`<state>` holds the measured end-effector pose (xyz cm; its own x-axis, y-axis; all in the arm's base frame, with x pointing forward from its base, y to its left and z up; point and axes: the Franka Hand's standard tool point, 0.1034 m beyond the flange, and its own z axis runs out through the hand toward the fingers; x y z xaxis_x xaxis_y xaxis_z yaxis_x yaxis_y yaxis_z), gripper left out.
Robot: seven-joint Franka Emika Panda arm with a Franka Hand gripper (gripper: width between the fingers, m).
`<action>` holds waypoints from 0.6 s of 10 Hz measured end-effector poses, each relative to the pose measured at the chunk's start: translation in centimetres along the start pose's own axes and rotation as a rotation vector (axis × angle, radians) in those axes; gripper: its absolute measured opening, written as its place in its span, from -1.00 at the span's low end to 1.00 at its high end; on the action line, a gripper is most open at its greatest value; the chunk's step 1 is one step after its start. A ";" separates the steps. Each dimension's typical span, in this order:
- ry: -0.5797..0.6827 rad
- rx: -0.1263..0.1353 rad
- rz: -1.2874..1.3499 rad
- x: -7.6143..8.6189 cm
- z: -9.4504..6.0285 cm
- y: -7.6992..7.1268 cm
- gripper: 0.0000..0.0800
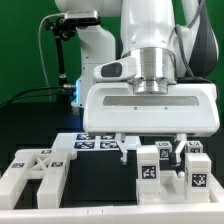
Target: Assemble chair
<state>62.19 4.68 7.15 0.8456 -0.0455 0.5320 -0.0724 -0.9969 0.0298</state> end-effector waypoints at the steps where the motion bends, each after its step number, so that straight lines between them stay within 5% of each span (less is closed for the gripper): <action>1: 0.000 0.000 0.000 0.0 0.0 0.0 0.58; 5: -0.019 0.002 -0.002 0.1 -0.1 0.3 0.62; 6: -0.058 0.017 0.019 1.0 -1.1 0.9 0.62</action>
Offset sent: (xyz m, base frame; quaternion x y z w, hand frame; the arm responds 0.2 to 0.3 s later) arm 0.0000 0.0000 0.0000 0.0000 0.0000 0.0000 1.0000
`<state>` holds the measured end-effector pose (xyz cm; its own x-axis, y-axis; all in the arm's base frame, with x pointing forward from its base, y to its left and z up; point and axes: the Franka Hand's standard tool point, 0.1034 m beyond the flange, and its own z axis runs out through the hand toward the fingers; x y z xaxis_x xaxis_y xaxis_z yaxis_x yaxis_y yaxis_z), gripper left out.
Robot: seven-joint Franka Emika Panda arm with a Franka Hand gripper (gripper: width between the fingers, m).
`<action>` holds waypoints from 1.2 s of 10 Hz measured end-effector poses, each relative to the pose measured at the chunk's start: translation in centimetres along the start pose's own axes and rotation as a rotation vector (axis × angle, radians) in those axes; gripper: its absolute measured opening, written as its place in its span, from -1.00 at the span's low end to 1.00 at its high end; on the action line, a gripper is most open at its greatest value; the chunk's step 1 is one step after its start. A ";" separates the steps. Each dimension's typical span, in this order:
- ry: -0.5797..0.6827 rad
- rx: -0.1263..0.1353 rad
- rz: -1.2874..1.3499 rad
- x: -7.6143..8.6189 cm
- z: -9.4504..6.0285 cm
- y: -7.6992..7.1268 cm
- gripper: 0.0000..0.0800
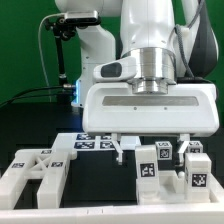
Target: Assemble chair
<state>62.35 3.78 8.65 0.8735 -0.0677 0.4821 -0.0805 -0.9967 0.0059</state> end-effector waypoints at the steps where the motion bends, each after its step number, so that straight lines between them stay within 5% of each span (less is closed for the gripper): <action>1: -0.039 0.019 0.027 0.8 -0.9 0.1 0.62; 4: -0.183 0.051 0.078 1.0 -0.6 -0.5 0.62; 6: -0.223 0.046 0.082 -0.2 0.5 -0.5 0.62; 8: -0.403 0.064 0.095 -1.1 1.1 -0.3 0.62; 10: -0.398 0.057 0.121 -0.7 1.6 -0.2 0.62; 12: -0.398 0.056 0.122 -0.7 1.7 -0.2 0.00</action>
Offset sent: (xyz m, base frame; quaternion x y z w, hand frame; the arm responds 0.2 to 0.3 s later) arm 0.0152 0.0002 -0.0034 0.0195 -0.1802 0.0564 0.9818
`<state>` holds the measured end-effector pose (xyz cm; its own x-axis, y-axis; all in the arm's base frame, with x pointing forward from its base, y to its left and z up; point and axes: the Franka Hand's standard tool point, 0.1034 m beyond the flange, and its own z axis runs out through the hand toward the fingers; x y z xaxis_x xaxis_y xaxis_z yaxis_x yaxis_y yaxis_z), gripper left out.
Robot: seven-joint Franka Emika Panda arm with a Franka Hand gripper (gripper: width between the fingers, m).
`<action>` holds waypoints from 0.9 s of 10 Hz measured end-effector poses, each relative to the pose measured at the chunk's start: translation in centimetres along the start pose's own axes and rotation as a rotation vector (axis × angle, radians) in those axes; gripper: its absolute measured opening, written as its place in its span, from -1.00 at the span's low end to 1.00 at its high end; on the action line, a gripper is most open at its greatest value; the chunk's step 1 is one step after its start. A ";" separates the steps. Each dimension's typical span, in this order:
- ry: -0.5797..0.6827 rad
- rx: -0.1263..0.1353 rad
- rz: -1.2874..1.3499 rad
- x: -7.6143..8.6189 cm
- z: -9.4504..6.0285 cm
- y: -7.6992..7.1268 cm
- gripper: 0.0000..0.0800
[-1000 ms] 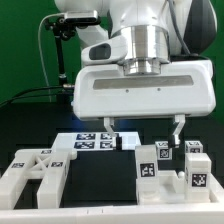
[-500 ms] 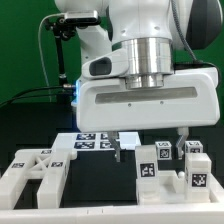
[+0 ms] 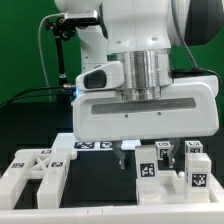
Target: Assemble chair
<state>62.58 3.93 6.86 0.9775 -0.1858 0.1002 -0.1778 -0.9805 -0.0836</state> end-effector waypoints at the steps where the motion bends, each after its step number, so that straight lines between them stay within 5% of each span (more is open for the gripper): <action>1: 0.000 0.002 0.087 0.0 0.0 0.0 -0.30; 9: 0.001 0.012 0.902 0.4 0.2 -1.4 -0.29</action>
Offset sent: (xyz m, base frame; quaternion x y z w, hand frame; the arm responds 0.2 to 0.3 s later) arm 0.0000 0.0000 0.0000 0.0000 0.0000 0.1938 0.9810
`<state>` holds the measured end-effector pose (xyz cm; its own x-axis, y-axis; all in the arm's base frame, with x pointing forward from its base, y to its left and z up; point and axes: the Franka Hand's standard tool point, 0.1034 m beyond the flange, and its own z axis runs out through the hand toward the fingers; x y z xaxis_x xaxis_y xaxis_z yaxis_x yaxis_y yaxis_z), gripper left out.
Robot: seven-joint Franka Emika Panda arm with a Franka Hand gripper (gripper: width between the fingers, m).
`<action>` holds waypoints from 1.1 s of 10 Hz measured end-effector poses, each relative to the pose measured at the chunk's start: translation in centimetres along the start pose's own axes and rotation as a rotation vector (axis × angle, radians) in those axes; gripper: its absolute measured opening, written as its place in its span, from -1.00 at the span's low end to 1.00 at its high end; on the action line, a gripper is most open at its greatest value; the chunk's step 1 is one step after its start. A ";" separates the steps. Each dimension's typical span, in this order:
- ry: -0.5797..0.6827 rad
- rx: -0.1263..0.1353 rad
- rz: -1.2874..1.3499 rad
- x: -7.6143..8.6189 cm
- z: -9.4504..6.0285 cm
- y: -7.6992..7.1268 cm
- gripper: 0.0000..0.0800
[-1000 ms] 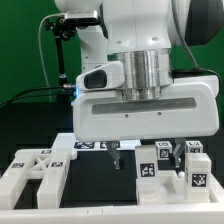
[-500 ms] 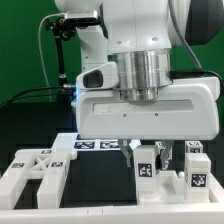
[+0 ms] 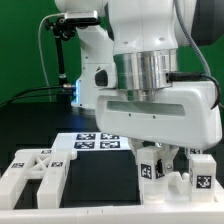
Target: Assemble chair
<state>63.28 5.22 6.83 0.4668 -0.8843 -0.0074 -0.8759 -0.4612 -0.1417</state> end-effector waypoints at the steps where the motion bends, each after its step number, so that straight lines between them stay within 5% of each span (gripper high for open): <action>1: -0.011 0.011 0.175 0.0 0.0 -0.1 -0.29; 5: -0.025 0.024 0.305 0.0 0.1 -0.2 -0.29; 7: -0.018 0.022 0.095 0.1 0.0 -0.2 0.44; 11: 0.010 0.040 -0.497 0.4 -1.2 0.6 0.62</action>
Offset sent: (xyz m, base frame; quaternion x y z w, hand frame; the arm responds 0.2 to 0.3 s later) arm 0.0000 0.0000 0.0000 0.0000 0.0000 0.0000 1.0000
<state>62.84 4.52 7.89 0.8252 -0.5591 0.0805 -0.5423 -0.8240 -0.1639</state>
